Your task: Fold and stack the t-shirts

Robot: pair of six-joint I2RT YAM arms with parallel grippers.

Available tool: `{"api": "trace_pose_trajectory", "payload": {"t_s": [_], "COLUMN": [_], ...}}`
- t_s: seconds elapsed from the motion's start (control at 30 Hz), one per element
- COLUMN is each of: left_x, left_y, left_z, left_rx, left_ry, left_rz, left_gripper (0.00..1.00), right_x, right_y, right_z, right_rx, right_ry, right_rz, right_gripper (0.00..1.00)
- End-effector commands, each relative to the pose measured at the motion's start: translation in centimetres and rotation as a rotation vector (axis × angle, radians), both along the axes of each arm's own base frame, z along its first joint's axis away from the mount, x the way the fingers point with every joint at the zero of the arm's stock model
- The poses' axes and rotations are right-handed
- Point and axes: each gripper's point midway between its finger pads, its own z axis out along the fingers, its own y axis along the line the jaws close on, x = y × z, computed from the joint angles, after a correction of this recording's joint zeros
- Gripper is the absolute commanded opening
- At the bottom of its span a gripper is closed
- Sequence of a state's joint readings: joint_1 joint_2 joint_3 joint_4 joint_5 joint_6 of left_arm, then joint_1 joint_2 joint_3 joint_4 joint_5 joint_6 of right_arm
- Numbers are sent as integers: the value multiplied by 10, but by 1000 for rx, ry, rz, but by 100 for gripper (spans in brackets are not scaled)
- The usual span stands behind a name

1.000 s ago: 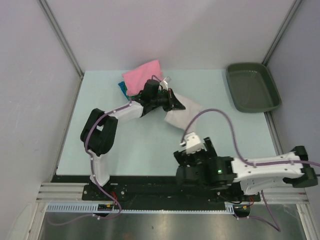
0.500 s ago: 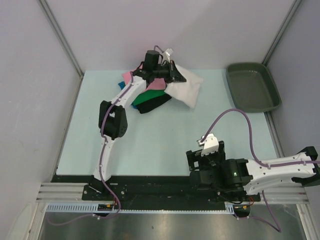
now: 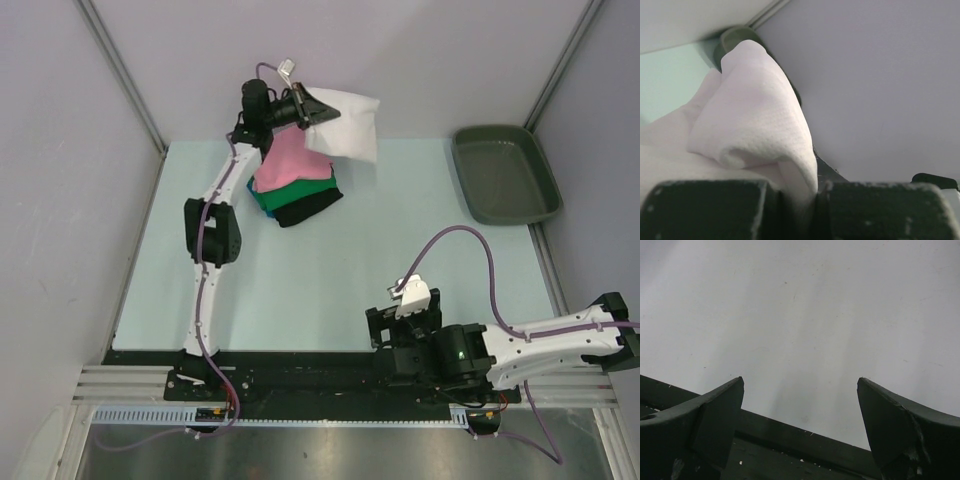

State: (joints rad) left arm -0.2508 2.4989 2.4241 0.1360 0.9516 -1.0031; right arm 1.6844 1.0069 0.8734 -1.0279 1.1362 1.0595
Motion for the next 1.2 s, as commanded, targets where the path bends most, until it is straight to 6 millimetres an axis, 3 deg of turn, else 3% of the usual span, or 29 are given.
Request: {"api": "trace_pose_trajectory", "payload": {"t_s": [0.0,0.13,0.2,0.33,0.43,0.5,0.53,0.6,0.73,0.83,0.97,1.17], "left_x": [6,16,24,25,10,-14,-24,-37,-61,-68,-70,-66], "left_y": [54,82,96,105,95,77,72,57,60,72,97,125], "left_z": [46,50,48,31,9,1,-11,-33,-77,-97,-105,-88], "left_rx": [-72,-93,-105,-115,-115,-65,-38,26,50,40,38,49], "left_ry": [-112,-118,-126,-115,-94,-125,-64,-104,-16,41,68,45], "left_rz": [10,55,82,57,-27,-130,-157,-191,-160,-130,-73,-30], "left_gripper": [7,9,3,3,0,0,0,1,1,0,0,0], "right_x": [-1,-3,-4,-6,-8,-9,-10,-11,-14,-17,-21,-23], "right_y": [15,26,29,33,38,44,46,50,58,61,59,61], "right_z": [5,5,3,0,-2,-2,-3,-3,-1,3,6,8], "right_rx": [72,54,57,52,40,35,34,35,33,64,71,74], "right_ry": [-26,-33,-28,-20,-20,-21,-16,-17,-10,2,3,-1], "right_rz": [-7,22,27,36,49,71,77,86,125,139,153,170], "right_gripper": [100,100,100,100,100,100,100,100,100,100,100,100]}}
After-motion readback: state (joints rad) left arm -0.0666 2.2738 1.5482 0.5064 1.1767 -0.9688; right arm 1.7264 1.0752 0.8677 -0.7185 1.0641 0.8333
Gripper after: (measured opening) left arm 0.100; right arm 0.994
